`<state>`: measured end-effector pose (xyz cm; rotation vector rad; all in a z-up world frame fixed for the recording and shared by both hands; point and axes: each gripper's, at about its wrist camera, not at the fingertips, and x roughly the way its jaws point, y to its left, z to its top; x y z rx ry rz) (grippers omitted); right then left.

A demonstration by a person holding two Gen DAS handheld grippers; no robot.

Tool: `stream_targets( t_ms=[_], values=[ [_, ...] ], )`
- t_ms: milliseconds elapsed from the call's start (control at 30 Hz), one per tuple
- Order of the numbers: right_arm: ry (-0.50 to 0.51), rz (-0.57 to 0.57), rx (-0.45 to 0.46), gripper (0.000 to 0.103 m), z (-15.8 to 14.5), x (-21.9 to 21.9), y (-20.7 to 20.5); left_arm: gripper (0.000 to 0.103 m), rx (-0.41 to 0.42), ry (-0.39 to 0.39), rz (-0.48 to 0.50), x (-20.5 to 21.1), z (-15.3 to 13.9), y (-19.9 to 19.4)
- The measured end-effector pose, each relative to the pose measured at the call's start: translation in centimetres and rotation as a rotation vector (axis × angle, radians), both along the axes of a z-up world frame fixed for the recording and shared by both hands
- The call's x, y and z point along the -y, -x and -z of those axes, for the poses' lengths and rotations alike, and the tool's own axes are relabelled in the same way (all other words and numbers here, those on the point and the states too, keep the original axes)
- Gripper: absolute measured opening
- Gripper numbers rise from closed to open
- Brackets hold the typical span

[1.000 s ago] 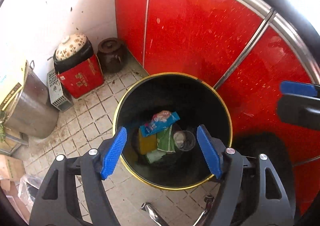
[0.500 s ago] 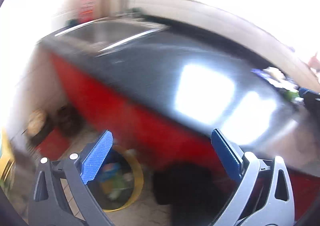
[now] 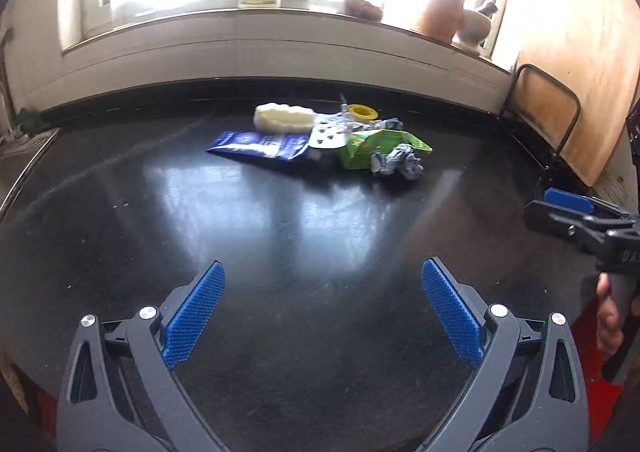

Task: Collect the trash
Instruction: 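Move both open tools back over the remaining countertop trash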

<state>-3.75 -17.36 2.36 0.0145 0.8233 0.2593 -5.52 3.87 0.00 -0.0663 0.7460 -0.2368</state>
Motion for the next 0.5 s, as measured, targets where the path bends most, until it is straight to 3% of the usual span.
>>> stream_targets(
  t_ms=[233,300,500],
  values=[
    [0.013,-0.036,-0.013,0.094,1.4,-1.3,-3.6,0.096,-0.041,0.005,-0.002,-0.1,-0.1,-2.2],
    [0.029,-0.050,-0.024,0.087,2.1,-1.5,-5.6,0.096,-0.032,-0.027,0.008,0.4,-0.4,-4.1],
    [0.042,-0.087,-0.079,0.084,4.6,-1.9,-11.3,0.095,-0.046,-0.056,0.057,2.4,-0.7,-10.8]
  ],
)
